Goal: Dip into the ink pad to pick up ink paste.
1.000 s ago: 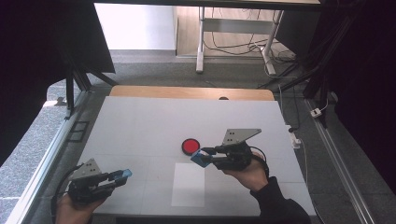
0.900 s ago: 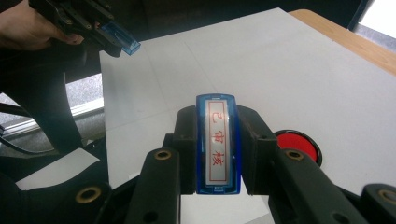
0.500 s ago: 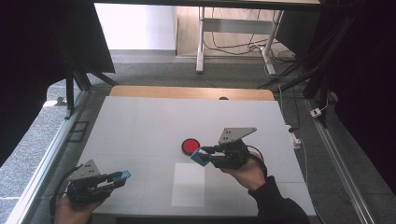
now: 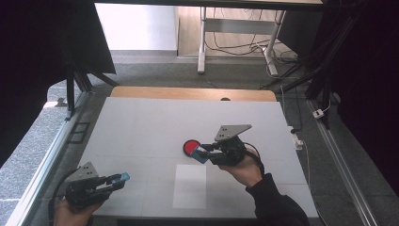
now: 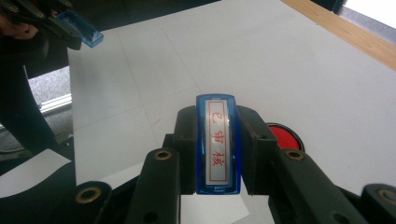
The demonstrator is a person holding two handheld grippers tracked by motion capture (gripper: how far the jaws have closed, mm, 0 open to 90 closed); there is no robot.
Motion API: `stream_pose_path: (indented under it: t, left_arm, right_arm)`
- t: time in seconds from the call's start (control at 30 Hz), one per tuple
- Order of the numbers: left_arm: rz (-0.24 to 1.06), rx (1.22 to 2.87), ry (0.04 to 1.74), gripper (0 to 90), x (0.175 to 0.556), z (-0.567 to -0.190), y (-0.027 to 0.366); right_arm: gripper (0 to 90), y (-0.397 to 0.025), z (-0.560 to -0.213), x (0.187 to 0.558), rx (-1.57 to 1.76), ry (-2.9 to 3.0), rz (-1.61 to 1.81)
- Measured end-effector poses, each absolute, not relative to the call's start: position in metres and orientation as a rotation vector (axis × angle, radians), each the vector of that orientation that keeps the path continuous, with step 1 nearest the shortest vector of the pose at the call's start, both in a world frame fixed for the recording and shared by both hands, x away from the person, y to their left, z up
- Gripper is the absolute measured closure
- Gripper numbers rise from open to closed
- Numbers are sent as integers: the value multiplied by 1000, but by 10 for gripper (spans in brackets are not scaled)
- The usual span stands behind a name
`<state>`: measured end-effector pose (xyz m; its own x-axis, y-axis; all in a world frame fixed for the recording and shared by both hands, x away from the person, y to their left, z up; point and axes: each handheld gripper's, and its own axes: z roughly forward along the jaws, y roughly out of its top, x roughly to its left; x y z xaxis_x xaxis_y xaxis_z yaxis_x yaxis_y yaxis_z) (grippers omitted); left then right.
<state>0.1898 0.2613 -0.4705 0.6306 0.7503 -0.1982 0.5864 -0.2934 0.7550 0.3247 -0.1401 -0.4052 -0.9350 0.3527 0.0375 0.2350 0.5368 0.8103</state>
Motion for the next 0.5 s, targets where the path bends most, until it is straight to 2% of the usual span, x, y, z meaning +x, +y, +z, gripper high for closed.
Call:
stream_pose_path:
  t: [0.5]
  left_arm:
    - [249, 1998, 1069, 684, 185, -472, 263]
  right_arm:
    - [713, -128, -416, 344, 562, 2639, 1300]
